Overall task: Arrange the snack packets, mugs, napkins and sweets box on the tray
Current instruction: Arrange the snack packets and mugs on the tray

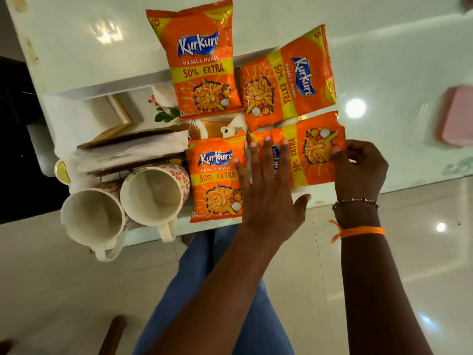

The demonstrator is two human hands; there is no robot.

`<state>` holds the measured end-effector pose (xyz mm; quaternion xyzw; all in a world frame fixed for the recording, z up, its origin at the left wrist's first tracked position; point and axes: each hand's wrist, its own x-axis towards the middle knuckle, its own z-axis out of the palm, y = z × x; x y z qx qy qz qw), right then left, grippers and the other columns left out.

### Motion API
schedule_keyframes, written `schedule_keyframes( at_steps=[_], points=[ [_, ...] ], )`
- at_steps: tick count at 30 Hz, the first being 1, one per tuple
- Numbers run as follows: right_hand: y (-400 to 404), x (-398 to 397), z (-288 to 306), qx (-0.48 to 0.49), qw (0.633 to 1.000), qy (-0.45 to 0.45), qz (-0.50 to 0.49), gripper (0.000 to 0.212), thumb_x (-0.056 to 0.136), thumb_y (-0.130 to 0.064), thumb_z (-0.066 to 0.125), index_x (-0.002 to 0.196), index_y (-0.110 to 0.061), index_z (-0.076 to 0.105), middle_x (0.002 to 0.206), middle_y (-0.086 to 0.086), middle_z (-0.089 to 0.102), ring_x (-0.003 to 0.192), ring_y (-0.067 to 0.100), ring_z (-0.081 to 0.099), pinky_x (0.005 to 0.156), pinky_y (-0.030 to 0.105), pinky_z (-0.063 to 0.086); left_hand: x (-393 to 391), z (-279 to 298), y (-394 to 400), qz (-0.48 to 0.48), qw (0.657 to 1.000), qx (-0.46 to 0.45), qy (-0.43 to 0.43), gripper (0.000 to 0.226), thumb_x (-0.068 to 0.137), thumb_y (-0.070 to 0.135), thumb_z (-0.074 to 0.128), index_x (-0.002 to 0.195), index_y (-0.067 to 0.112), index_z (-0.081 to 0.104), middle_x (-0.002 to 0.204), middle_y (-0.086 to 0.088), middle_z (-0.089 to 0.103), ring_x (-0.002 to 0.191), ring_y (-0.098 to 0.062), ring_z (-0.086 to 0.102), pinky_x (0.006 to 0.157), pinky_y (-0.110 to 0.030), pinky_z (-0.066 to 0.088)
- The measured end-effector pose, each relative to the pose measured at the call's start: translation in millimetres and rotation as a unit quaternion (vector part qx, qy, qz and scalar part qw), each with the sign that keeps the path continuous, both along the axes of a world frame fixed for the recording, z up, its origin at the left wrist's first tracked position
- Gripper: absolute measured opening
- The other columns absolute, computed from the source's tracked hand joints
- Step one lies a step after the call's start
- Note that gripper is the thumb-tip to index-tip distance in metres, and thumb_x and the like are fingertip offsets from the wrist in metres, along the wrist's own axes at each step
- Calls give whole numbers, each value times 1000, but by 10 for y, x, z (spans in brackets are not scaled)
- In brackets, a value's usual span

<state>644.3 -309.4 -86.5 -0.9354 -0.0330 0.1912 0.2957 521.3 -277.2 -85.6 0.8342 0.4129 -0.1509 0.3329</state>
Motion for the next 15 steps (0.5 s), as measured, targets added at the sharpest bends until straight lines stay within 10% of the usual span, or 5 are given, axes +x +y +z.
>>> schedule_keyframes(
  at_steps=[7,12,15],
  points=[
    [-178,-630,206,89,986,-138,-36,26,79,-13,59,98,-20,43,88,-12,39,86,18,47,72,30,42,-374,71,200,71,995,41,-59,80,88,56,39,148,23,-2,159,-11,-8,146,-30,-13,111,-47,-14],
    [-194,-1457,141,127,980,138,-64,35,84,-8,61,100,-20,32,106,14,49,88,27,56,67,23,46,-656,77,280,85,996,-4,-13,75,91,51,38,148,23,-1,158,-8,-14,143,-30,-22,115,-45,-12],
    [-124,-1628,63,130,963,224,-80,36,86,-7,58,114,-13,37,90,-4,56,75,14,61,62,22,51,-680,58,289,70,996,-48,-15,71,92,53,34,148,27,-1,158,-4,-16,143,-30,-23,115,-49,-8]
  ],
)
